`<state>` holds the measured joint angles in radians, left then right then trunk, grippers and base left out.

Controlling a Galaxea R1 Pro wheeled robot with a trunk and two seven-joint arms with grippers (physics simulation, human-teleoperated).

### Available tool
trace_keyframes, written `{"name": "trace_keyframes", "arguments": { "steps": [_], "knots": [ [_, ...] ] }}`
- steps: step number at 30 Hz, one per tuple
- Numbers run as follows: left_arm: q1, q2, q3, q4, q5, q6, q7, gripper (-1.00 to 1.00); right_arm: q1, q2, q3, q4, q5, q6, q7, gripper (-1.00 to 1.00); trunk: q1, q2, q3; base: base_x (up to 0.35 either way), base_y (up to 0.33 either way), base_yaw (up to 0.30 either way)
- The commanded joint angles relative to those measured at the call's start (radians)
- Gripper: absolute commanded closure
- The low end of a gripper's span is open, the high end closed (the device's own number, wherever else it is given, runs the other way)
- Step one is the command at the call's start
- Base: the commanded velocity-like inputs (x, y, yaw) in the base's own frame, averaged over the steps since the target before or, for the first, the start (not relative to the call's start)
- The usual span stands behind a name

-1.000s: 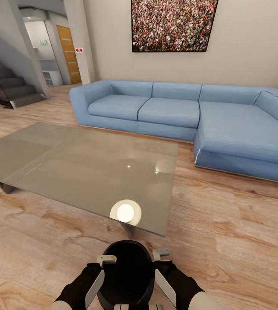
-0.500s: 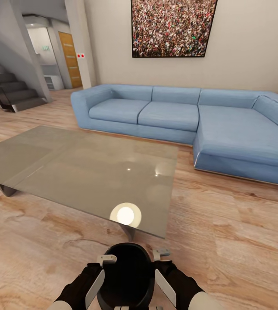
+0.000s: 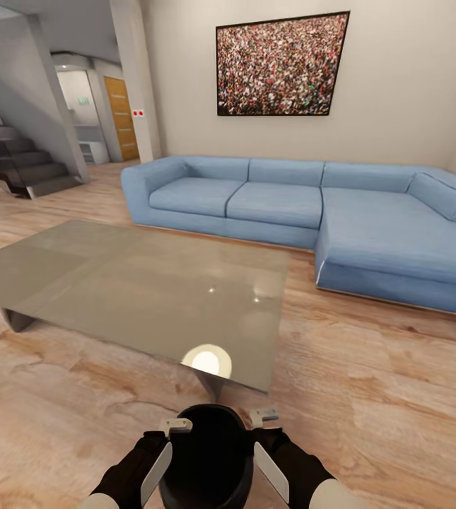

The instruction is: Place each of the two pumpkins and all three candles from the living room inside a cabinet in the living room (use any cabinet), then make sure every cabinet is closed, and position the cauldron so it is next to a table in the living room.

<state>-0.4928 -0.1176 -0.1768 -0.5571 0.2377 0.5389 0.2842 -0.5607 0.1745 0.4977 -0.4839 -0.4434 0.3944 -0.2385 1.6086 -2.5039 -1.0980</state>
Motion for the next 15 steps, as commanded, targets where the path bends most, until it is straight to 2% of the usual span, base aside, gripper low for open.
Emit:
{"name": "trace_keyframes", "arguments": {
  "steps": [1,5,10,15],
  "knots": [
    [0.0,0.001,-0.005,-0.002,0.011,0.004,0.009,-1.0,-0.001,0.0,0.004,-0.001,-0.008,0.003,-0.008,-1.0,-0.001,0.0,0.003,-0.13,0.0,0.0],
    [0.0,0.002,-0.004,-0.014,0.011,0.005,0.009,-1.0,-0.001,0.0,0.004,-0.001,-0.008,0.003,-0.008,-1.0,-0.003,0.001,0.019,-0.068,0.0,0.0],
    [0.0,0.004,-0.002,-0.017,0.012,0.006,0.009,-1.0,-0.001,0.0,0.004,-0.001,-0.008,0.004,-0.008,-1.0,-0.005,0.002,0.038,-0.163,0.0,0.0],
    [0.0,0.004,-0.001,-0.018,0.013,0.006,0.009,-1.0,0.0,0.0,0.004,-0.001,-0.008,0.004,-0.008,-1.0,-0.007,0.003,0.057,-0.031,0.0,0.0]
  ]
}}
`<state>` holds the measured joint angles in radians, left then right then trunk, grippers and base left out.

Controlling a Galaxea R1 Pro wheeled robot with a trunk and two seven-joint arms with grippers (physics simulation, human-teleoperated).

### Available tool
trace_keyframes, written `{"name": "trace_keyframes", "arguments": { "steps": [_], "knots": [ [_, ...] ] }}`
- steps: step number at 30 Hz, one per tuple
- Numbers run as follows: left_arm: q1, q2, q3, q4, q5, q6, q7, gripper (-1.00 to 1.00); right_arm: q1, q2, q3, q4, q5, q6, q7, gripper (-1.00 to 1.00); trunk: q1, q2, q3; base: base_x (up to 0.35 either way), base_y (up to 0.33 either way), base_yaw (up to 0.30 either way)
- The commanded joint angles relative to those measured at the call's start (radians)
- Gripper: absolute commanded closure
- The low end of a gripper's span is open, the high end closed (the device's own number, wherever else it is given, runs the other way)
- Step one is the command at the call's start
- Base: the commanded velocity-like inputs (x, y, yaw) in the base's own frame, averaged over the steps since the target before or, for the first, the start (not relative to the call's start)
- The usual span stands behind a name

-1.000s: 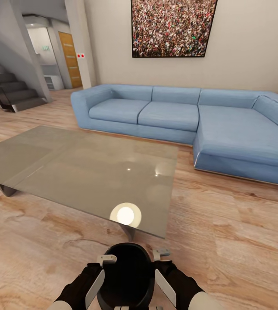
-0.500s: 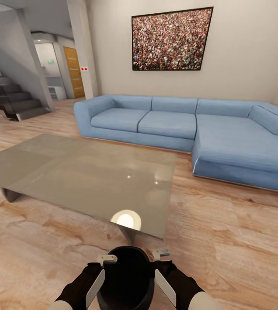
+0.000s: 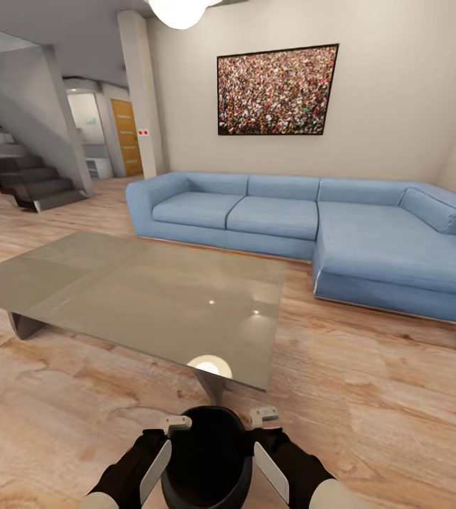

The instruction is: Place each of the two pumpkins and all three candles from the living room inside a cabinet in the living room (use any cabinet), then make sure every cabinet is closed, and position the cauldron so it is next to a table in the living room.

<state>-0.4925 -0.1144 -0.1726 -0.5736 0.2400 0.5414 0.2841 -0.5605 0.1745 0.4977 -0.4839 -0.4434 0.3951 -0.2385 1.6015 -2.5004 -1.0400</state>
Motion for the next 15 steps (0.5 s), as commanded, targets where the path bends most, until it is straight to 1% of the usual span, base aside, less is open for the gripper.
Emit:
{"name": "trace_keyframes", "arguments": {
  "steps": [1,3,7,12,15],
  "knots": [
    [-0.001,0.001,-0.005,-0.002,0.011,0.004,0.009,-1.0,-0.001,0.0,0.004,-0.001,-0.008,0.003,-0.008,-1.0,-0.001,0.0,0.003,-0.007,0.0,0.0],
    [-0.001,0.002,-0.003,-0.01,0.011,0.005,0.009,-1.0,-0.001,0.0,0.004,-0.001,-0.008,0.003,-0.008,-1.0,-0.002,0.001,0.011,-0.004,0.0,0.0],
    [0.0,0.005,0.0,-0.023,0.015,0.007,0.009,-1.0,-0.001,0.0,0.004,-0.001,-0.008,0.004,-0.008,-1.0,-0.017,0.029,0.023,-0.001,0.0,0.0],
    [-0.001,0.01,-0.001,-0.027,0.047,0.016,0.008,-1.0,-0.001,0.0,0.004,-0.001,-0.008,0.004,-0.008,-1.0,-0.036,0.064,0.039,0.0,0.0,0.0],
    [-0.001,0.012,-0.001,-0.028,0.055,0.031,0.009,-1.0,-0.001,0.0,0.004,-0.001,-0.008,0.004,-0.008,-1.0,-0.048,0.085,0.048,-0.069,0.0,0.0]
  ]
}}
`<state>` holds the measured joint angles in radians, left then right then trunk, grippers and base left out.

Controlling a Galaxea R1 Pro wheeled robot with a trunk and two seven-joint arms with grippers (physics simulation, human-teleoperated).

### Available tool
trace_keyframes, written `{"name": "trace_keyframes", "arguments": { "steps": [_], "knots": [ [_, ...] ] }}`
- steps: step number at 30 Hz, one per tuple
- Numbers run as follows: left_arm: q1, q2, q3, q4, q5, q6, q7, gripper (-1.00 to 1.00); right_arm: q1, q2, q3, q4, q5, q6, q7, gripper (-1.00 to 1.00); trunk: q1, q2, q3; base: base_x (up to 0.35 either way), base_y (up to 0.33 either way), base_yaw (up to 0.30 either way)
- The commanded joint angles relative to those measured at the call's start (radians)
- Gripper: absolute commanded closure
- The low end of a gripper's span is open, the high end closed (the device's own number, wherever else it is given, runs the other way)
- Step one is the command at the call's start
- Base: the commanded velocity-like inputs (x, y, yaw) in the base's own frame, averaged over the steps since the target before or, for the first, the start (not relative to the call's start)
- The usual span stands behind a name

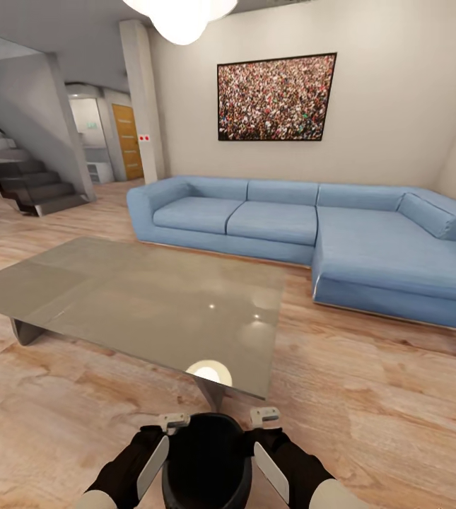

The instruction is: Place each of the two pumpkins and all three candles from the living room inside a cabinet in the living room (use any cabinet), then make sure every cabinet is closed, and position the cauldron so it is next to a table in the living room.

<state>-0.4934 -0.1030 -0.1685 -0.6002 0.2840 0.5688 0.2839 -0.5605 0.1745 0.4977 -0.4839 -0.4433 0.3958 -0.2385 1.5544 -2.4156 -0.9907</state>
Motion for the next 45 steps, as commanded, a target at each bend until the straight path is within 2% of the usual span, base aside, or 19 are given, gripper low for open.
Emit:
{"name": "trace_keyframes", "arguments": {
  "steps": [1,8,45],
  "knots": [
    [0.0,0.002,-0.005,-0.004,0.012,0.006,0.009,-1.0,-0.001,0.0,0.004,-0.001,-0.008,0.003,-0.008,-1.0,-0.004,0.007,0.002,-0.206,0.0,0.0],
    [0.0,0.004,-0.003,-0.033,0.015,0.012,0.009,-1.0,-0.001,0.0,0.004,-0.001,-0.008,0.004,-0.008,-1.0,-0.031,0.056,0.024,-0.097,0.0,0.0],
    [0.0,0.006,-0.005,-0.036,0.014,0.013,0.009,-1.0,-0.001,0.0,0.004,0.008,-0.014,0.005,-0.008,-1.0,-0.173,0.315,0.14,-0.069,0.005,0.0]
  ]
}}
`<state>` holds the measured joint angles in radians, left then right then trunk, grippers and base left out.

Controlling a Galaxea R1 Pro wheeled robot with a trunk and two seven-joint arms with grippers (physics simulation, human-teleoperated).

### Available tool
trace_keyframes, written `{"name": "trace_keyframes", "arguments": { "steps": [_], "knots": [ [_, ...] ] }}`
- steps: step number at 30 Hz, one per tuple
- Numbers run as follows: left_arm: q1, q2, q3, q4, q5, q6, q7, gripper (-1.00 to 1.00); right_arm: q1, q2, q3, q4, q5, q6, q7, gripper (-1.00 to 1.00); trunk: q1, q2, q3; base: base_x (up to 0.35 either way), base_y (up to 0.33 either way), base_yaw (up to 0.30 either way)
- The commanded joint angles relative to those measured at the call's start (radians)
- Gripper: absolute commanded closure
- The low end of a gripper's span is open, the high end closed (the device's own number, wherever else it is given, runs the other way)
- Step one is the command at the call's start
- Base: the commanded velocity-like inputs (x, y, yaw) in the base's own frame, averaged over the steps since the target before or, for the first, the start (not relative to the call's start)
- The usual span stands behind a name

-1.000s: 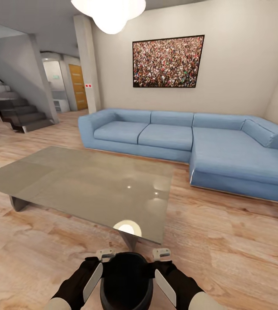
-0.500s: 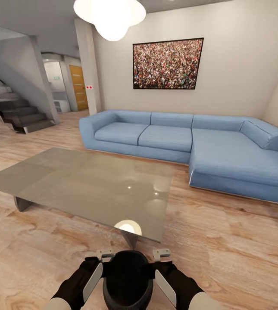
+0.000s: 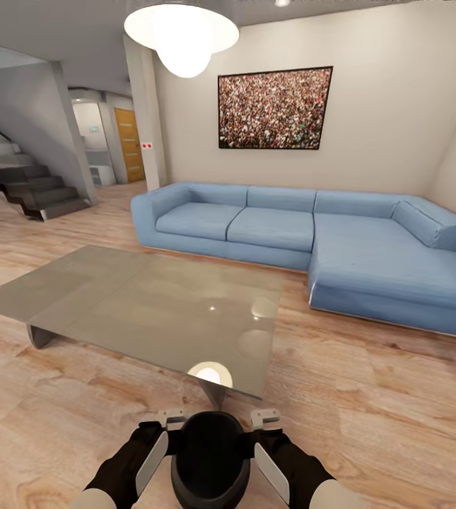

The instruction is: Place each of the two pumpkins and all three candles from the living room inside a cabinet in the living room (use any cabinet), then make sure every cabinet is closed, and position the cauldron so it is next to a table in the living room.

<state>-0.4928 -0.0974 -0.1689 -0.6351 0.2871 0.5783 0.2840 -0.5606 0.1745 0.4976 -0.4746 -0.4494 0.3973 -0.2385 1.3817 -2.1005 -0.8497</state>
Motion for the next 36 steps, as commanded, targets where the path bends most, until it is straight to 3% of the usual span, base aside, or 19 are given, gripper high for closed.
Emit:
{"name": "trace_keyframes", "arguments": {
  "steps": [1,14,23,36],
  "knots": [
    [0.0,0.001,-0.004,-0.001,0.011,0.003,0.009,-1.0,-0.001,0.0,0.004,-0.001,-0.008,0.003,-0.008,-1.0,-0.004,0.007,0.002,-0.032,0.0,0.0],
    [0.0,0.001,-0.003,-0.001,0.01,0.003,0.01,-1.0,-0.001,0.0,0.003,0.0,-0.012,0.003,-0.008,-1.0,-0.054,0.098,0.043,-0.01,0.0,0.0],
    [0.0,0.002,-0.003,-0.001,0.011,0.003,0.009,-1.0,0.0,0.0,0.004,-0.009,-0.012,0.007,-0.007,-1.0,-0.089,0.161,0.071,-0.165,0.0,0.0],
    [0.0,0.001,-0.004,-0.001,0.01,0.003,0.012,-1.0,-0.001,0.0,0.003,-0.009,-0.013,0.014,-0.007,-1.0,-0.089,0.161,0.071,-0.227,0.0,0.0]
  ]
}}
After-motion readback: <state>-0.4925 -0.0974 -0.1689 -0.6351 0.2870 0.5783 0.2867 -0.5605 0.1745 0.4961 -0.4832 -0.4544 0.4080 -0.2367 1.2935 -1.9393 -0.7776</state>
